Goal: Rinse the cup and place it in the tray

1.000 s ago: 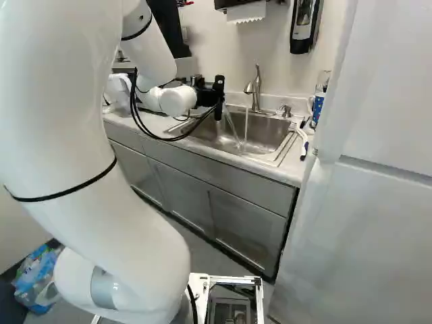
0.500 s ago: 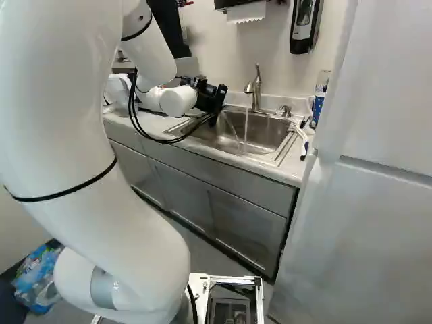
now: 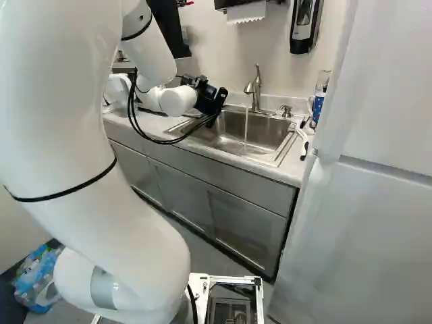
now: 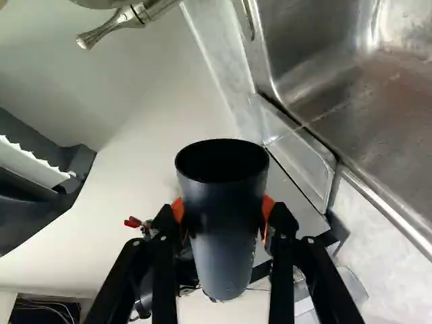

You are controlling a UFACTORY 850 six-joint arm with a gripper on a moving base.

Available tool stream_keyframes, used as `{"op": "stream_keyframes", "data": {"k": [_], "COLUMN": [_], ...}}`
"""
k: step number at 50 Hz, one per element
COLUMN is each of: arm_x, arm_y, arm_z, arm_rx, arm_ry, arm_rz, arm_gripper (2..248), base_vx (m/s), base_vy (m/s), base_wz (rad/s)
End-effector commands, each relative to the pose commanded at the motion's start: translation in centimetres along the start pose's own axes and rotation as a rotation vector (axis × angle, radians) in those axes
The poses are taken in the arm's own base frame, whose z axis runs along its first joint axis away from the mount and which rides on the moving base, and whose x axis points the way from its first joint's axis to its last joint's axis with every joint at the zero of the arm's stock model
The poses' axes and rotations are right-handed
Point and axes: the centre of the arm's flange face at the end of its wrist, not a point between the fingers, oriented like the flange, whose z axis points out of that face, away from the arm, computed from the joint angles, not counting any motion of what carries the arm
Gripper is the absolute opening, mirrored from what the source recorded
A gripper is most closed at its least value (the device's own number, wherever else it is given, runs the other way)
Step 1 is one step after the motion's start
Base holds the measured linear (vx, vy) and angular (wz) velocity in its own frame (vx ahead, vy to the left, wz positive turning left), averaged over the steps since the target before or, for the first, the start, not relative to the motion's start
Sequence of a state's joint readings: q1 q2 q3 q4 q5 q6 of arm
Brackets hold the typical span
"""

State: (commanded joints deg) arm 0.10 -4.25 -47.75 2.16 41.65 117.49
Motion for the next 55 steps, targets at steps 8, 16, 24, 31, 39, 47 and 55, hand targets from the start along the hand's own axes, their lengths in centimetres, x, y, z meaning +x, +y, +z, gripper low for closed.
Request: {"op": "stream_keyframes", "data": {"k": [8,16,24,31,39,47,55], "arm_x": [0.00,0.00,0.00,0.00,0.00,0.00,0.00], "arm_y": [0.00,0.00,0.00,0.00,0.00,0.00,0.00], "arm_z": [0.00,0.00,0.00,0.00,0.00,0.00,0.00], "arm_rx": [0.000,0.000,0.000,0.000,0.000,0.000,0.000], "arm_ry": [0.000,0.000,0.000,0.000,0.000,0.000,0.000], "arm_rz": [-0.011,-0.077,-0.158,-0.232,-0.315,-0.399,-0.484], "arm_gripper": [124,124,124,124,124,124,124], "base_vx": [0.000,0.000,0.000,0.000,0.000,0.000,0.000], "base_vy": [0.000,0.000,0.000,0.000,0.000,0.000,0.000], "base_wz": [0.000,0.000,0.000,0.000,0.000,0.000,0.000]}}
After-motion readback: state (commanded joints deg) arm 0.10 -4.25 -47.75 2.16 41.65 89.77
